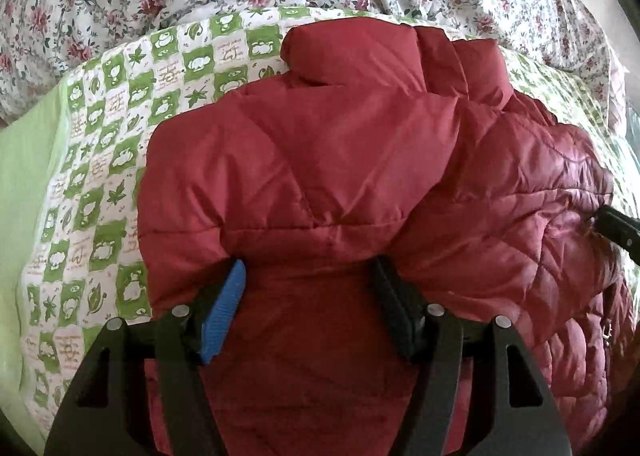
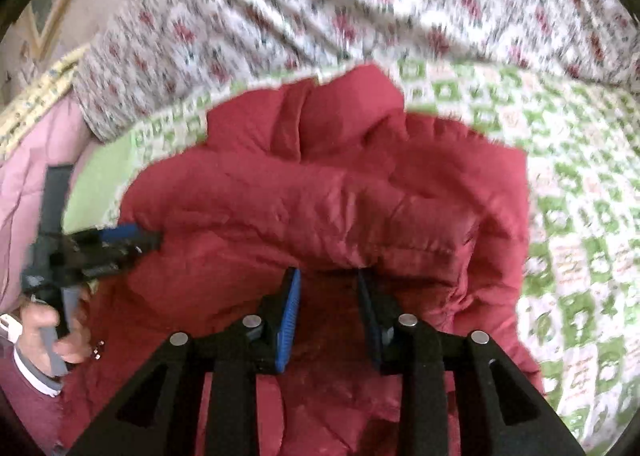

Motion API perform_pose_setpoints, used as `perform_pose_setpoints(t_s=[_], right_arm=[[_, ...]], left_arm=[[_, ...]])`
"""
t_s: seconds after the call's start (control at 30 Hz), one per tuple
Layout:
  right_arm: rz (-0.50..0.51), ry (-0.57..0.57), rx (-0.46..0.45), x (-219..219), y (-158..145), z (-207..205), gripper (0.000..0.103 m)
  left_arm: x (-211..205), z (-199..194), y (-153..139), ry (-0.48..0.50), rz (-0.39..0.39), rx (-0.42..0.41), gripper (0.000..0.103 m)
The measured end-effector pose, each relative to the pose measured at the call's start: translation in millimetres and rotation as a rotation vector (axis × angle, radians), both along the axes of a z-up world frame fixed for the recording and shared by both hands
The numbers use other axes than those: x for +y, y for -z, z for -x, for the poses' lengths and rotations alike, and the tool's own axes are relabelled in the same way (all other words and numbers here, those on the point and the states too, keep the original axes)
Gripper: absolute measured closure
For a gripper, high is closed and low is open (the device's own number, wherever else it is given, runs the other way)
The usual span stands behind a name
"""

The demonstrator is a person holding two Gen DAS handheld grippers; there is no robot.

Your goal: Fold large clothes

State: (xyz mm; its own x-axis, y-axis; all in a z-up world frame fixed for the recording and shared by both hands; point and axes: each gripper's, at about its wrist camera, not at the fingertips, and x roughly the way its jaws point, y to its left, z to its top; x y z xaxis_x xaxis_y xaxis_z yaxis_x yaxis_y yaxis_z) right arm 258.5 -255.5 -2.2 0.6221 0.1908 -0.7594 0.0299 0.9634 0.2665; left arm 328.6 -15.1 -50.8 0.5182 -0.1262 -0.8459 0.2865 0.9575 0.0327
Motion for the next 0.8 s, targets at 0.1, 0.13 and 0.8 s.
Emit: perform_pose_setpoints(t_s=[0.1,0.13,0.8], right_arm=[[0.017,0.008,0.101,-5.5,26.5,-11.8,0.075],[0.018,0.003,0.108,-6.0,32.5,-13.2,0.075],[-0.041,0.001,0.09,-11.3,35.5,-11.0,0.074]], left_arm=[[3.8,3.8,-7.8,-0.004,0.012,0.007,0.037],[5.8,7.5,-11.9,-0.005,0.021,0.004,0.038],[22.7,7.1,7.4,-0.054,0.032,0.048,0.032]])
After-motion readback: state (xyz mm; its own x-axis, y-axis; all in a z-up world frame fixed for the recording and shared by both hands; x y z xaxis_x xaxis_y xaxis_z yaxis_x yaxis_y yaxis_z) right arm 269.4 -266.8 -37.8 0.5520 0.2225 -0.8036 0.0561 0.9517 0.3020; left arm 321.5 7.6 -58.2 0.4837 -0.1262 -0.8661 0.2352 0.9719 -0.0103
